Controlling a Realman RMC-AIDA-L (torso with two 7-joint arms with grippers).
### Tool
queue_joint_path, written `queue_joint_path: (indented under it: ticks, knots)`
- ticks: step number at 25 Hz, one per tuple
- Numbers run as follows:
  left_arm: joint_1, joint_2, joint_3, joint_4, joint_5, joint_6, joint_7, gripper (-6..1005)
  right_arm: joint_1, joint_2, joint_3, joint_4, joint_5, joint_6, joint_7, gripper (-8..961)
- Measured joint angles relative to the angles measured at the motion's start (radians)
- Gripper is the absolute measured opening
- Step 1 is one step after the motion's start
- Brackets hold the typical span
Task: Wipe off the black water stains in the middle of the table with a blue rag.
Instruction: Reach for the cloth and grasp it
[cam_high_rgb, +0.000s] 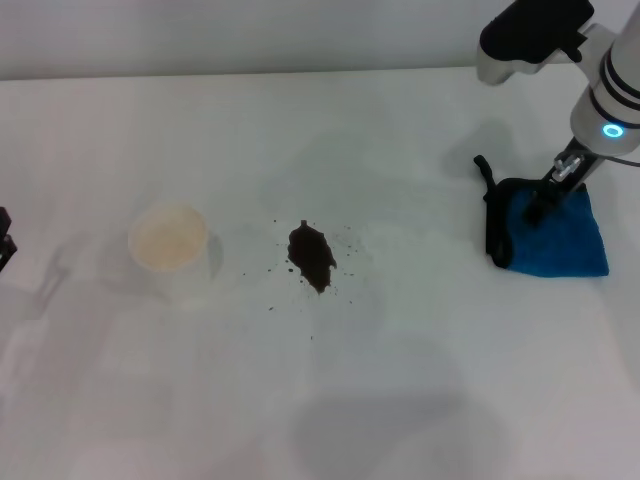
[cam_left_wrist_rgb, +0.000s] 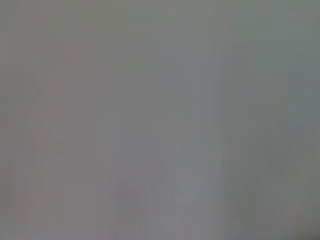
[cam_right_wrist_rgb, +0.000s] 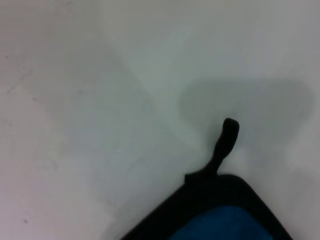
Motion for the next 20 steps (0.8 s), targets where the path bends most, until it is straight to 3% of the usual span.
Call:
queue_joint_path:
  ticks: [7,18,20]
  knots:
    - [0.0,-0.002,0.003,0.004,0.005,0.001,0.002,893,0.011,-0.01,0.017,0.077,-0.003,-0.043,-0.015,754]
    - [-0.006,-0.003,0.001,0.005,0.005,0.0,0.003,892,0.031,-0.017,0.054,0.143,-0.005,-0.074,-0.029,545]
    - [-0.006,-0.003,0.0,0.006,0.005,-0.001,0.003,892,0.039,-0.017,0.054,0.165,-0.005,-0.087,-0.03,464]
